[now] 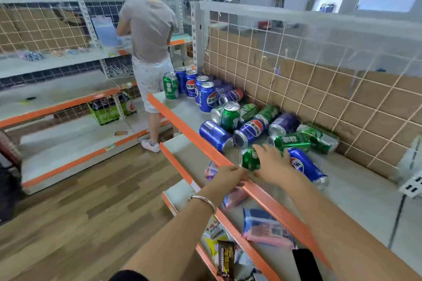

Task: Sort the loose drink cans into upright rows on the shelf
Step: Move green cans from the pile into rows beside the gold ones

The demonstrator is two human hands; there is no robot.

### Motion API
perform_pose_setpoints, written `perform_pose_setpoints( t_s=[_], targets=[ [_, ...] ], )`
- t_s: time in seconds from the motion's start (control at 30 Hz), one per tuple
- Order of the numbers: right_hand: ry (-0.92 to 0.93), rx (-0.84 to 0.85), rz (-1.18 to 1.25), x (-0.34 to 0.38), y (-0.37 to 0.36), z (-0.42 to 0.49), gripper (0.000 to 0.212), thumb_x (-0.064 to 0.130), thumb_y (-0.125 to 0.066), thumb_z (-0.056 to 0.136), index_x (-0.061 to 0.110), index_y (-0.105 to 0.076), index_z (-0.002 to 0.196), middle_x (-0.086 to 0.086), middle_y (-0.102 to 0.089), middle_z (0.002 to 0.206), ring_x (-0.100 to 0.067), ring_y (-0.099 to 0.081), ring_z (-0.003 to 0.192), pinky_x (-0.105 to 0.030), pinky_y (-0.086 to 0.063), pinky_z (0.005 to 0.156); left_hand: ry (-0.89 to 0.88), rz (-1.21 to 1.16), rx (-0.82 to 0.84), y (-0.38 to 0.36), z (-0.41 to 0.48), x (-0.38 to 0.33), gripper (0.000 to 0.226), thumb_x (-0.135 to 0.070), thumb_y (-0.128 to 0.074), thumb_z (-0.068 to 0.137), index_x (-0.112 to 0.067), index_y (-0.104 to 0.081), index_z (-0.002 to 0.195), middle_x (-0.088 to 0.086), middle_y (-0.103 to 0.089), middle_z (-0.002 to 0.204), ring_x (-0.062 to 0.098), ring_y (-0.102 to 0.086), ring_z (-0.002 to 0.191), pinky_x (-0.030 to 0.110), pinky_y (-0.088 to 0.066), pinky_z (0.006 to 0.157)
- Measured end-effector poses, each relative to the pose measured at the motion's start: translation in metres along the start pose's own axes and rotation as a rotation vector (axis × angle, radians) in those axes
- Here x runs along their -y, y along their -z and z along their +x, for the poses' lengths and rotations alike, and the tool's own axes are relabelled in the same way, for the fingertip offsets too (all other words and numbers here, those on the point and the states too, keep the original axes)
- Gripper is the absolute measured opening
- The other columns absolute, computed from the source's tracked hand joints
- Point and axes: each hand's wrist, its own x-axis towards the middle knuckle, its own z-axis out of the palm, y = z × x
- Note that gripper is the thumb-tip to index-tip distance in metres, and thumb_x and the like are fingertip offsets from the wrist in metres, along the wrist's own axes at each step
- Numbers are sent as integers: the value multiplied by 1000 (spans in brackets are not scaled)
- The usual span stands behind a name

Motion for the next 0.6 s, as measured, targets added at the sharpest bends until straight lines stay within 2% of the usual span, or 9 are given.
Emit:
perform_pose_setpoints(
  t_s=[0.07, 0.17, 0.23, 0.3, 0.4, 0.47, 0.53, 0.57, 0.6],
  targets=[
    [-30, 19, -24, -3, -1, 13, 81, 36, -65, 80, 24, -20, 146, -4, -31, 148, -24, -24, 140, -54, -5, 116, 53, -121, 26, -2, 11, 0, 17, -19, -53, 91, -14, -59, 76, 0, -62, 69, 6, -50, 55, 9, -33, 37],
    [-21, -56, -73, -6, 0, 26, 76, 52, -68, 69, 29, -37, 135, -2, -46, 131, -23, -38, 128, -46, -21, 111, 121, -201, 94, 1, 24, -5, 22, -23, -59, 85, -19, -58, 63, -10, -54, 48, 4, -40, 47, 13, -26, 39],
    [-37, -92, -11, -3, 3, 28, 69, 51, -68, 69, 28, -43, 129, -1, -50, 124, -23, -45, 121, -40, -34, 102, 135, -196, 146, 6, 28, -10, 20, -31, -63, 81, -19, -59, 65, -9, -52, 54, 5, -36, 47, 16, -22, 42],
    [-84, -156, 155, 6, 10, 31, 63, 38, -68, 71, 25, -44, 127, -3, -52, 123, -26, -51, 115, -39, -42, 95, 118, -221, 140, 10, 32, -19, 19, -38, -64, 82, -21, -62, 76, -8, -52, 66, 6, -41, 54, 17, -28, 48],
    [-87, -311, 292, 25, 18, 43, 52, 30, -62, 76, 21, -47, 125, -7, -53, 120, -30, -51, 114, -41, -44, 94, 9, -353, 10, 20, 42, -38, 18, -39, -67, 82, -23, -63, 88, -9, -59, 74, 5, -53, 67, 16, -41, 59],
    [-85, -344, 330, 39, 25, 51, 53, 31, -57, 76, 21, -48, 127, -9, -52, 120, -30, -49, 114, -42, -44, 95, -72, -377, -65, 32, 49, -48, 16, -37, -71, 79, -22, -67, 83, -10, -63, 70, 7, -59, 70, 19, -47, 64],
    [-35, -274, 400, 47, 36, 58, 58, 36, -56, 67, 22, -53, 123, -9, -56, 115, -28, -53, 110, -33, -46, 92, -125, -366, -91, 49, 55, -55, 16, -34, -73, 78, -19, -71, 82, -8, -69, 71, 9, -63, 71, 22, -52, 69],
    [9, -211, 517, 47, 44, 60, 51, 35, -59, 67, 24, -57, 117, -7, -58, 110, -23, -55, 105, -23, -46, 87, -139, -392, -89, 58, 60, -57, 16, -31, -72, 80, -16, -71, 85, -5, -72, 76, 9, -65, 72, 22, -53, 71],
    [38, -124, 695, 48, 54, 60, 36, 28, -65, 72, 26, -60, 108, -3, -62, 104, -17, -58, 98, -14, -46, 81, -139, -459, -80, 67, 62, -62, 16, -28, -70, 82, -14, -71, 89, -2, -73, 81, 10, -67, 73, 21, -55, 70]
  ],
)
